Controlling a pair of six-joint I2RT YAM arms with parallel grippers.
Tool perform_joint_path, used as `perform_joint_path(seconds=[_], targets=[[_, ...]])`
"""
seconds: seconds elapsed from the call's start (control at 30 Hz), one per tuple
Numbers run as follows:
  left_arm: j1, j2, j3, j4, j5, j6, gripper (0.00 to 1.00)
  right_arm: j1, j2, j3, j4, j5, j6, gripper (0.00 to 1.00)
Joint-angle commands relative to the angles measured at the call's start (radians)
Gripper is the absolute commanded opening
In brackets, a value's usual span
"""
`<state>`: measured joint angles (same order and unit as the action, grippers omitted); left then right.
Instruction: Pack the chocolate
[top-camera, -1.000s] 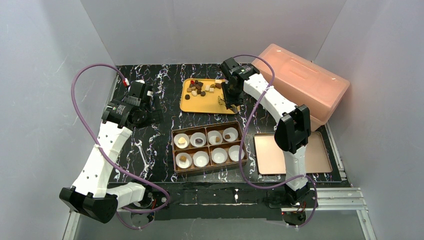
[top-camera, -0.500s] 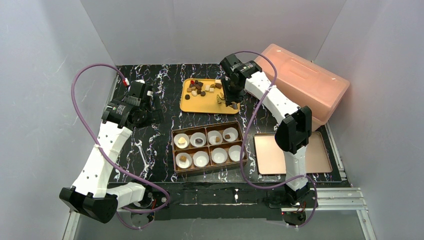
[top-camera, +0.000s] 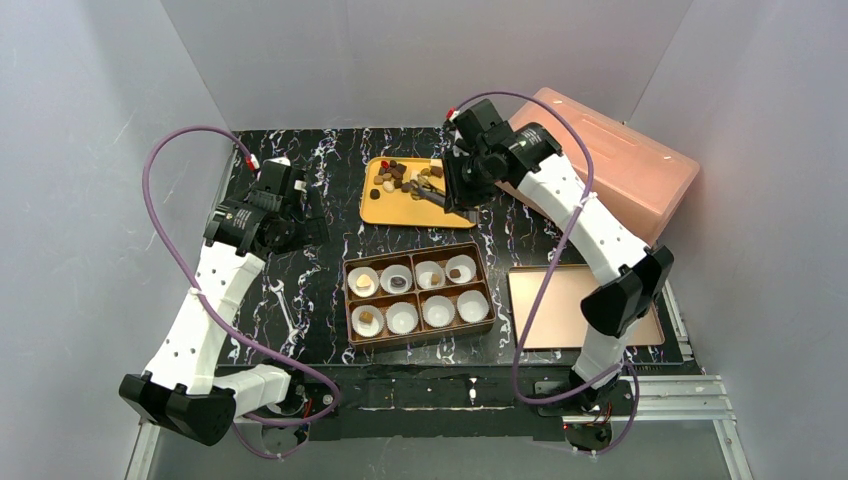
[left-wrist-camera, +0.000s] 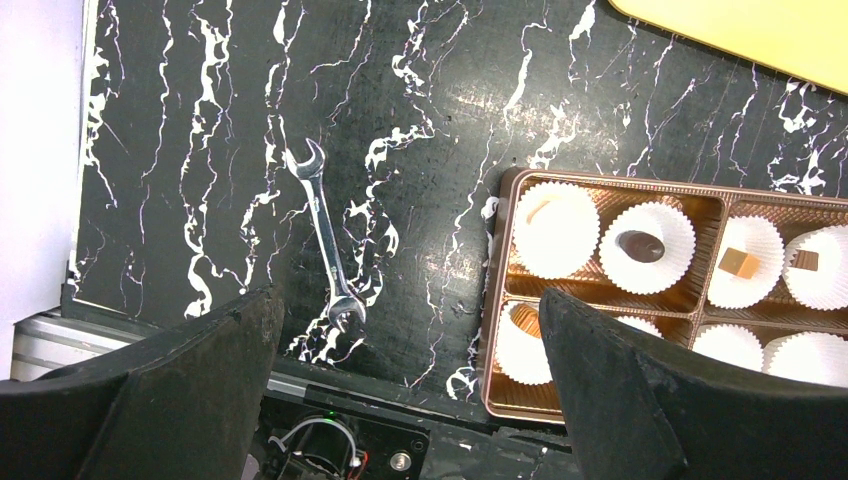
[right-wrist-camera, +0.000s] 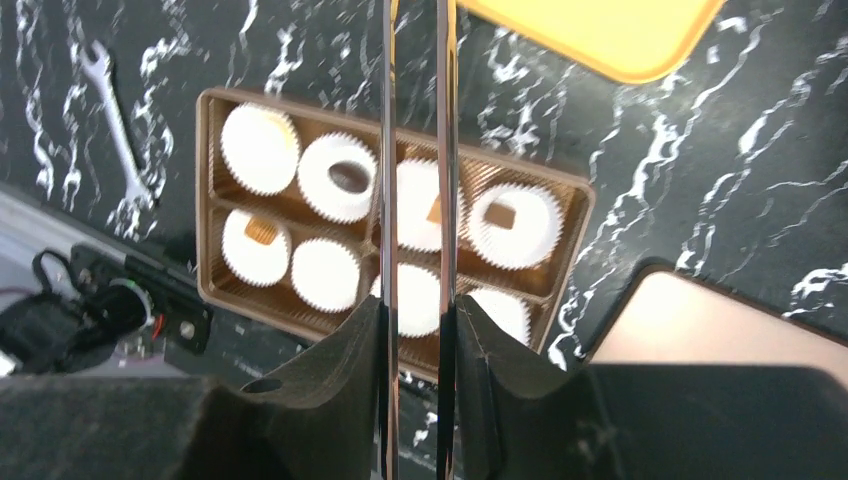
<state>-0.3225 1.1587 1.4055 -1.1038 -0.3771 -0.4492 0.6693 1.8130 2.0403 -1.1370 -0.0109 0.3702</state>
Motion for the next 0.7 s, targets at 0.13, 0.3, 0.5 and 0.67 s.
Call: perform_joint_path(seconds=[0.13, 0.3, 0.5, 0.67], targets=[[0.005, 0.007, 0.009, 0.002, 0.002, 0.004, 1.0, 0.137, -0.142, -0.108, -0.025, -0.086, 0.024, 0.31], [0.006, 0.003, 0.004, 0.006, 0.003, 0.004, 1.0, 0.205, -0.213, -0.187, -0.033, -0.132, 0.041, 0.31], [0.007, 0.001, 0.003, 0.004, 0.004, 0.005, 0.99, 0.269, -0.291, -0.297, -0.031, -0.166, 0.063, 0.31], [0.007, -0.008, -0.003, 0.0, 0.0, 0.002, 0.99, 0.307, -0.329, -0.365, -0.032, -0.183, 0.078, 0.31]])
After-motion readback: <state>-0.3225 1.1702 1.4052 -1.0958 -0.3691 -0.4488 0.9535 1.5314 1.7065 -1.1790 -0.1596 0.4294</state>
